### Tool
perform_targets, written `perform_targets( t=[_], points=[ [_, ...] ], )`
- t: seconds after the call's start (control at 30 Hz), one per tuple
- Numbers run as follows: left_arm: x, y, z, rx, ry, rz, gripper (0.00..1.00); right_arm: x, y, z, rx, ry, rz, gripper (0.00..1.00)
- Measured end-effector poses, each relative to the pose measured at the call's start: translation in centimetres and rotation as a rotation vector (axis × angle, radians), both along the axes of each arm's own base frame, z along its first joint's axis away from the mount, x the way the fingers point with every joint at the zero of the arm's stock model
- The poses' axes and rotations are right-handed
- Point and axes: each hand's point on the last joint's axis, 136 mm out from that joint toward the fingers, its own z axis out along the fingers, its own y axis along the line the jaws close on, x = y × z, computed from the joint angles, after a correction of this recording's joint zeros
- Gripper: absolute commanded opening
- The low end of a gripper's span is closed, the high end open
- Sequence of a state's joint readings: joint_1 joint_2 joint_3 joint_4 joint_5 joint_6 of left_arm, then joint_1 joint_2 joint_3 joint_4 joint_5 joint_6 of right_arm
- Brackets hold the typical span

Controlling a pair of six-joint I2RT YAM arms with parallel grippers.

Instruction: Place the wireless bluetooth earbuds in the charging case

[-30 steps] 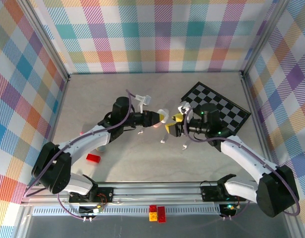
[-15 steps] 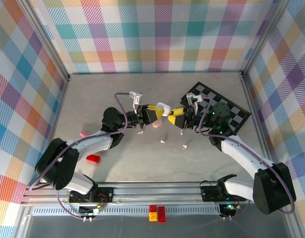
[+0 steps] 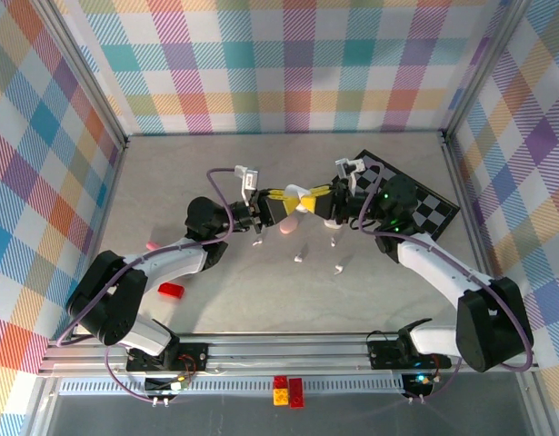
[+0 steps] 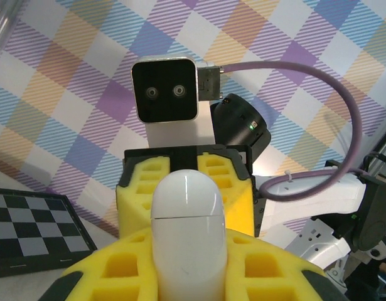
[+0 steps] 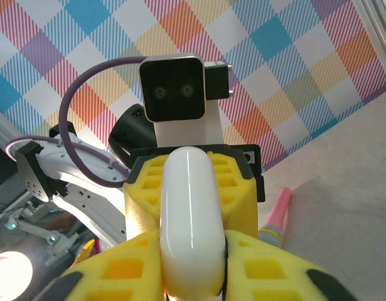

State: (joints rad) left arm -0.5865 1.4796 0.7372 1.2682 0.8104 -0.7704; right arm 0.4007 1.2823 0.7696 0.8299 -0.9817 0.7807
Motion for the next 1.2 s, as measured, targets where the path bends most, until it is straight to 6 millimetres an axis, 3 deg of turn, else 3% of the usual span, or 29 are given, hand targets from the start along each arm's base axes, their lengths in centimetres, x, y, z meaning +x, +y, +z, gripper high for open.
perform_targets(
  t=[0.07, 0.17, 0.27, 0.37, 0.6, 0.83, 1.0, 1.1, 1.2],
  points=[
    [0.0, 0.0, 0.1, -0.002, -0.003, 0.002, 0.14, 0.0, 0.0, 0.0, -0.003, -0.004, -0.001, 0.07],
    [0.1, 0.1, 0.0, 0.000, -0.016, 0.011, 0.48, 0.0, 0.1, -0.1, -0.018, -0.016, -0.007, 0.03],
    [-0.2, 0.5, -0.4, 0.012, -0.051, 0.028, 0.76, 0.1, 0.1, -0.3, -0.059, -0.027, -0.029, 0.01],
    [-0.9, 1.3, -0.7, 0.034, -0.114, 0.058, 0.81, 0.0, 0.1, 0.0, -0.119, -0.072, -0.046, 0.01],
    [-2.2, 2.0, -1.4, 0.183, -0.277, 0.107, 0.75, -2.3, 1.0, 1.8, -0.260, -0.240, -0.011, 0.00],
    [-3.7, 2.0, -3.3, 0.387, -0.364, 0.078, 0.71, -4.5, 2.0, 0.1, -0.383, -0.314, 0.060, 0.00],
    [-4.4, 2.2, -4.2, 0.440, -0.360, 0.054, 0.57, -4.5, 2.0, -1.7, -0.438, -0.303, 0.082, 0.00],
    [-4.8, 2.2, -4.3, 0.444, -0.353, 0.040, 0.42, -4.5, 1.9, -2.2, -0.454, -0.299, 0.091, 0.00],
    [-5.0, 2.3, -4.2, 0.441, -0.352, 0.037, 0.38, -4.6, 1.9, -2.4, -0.459, -0.305, 0.096, 0.00]
  ],
)
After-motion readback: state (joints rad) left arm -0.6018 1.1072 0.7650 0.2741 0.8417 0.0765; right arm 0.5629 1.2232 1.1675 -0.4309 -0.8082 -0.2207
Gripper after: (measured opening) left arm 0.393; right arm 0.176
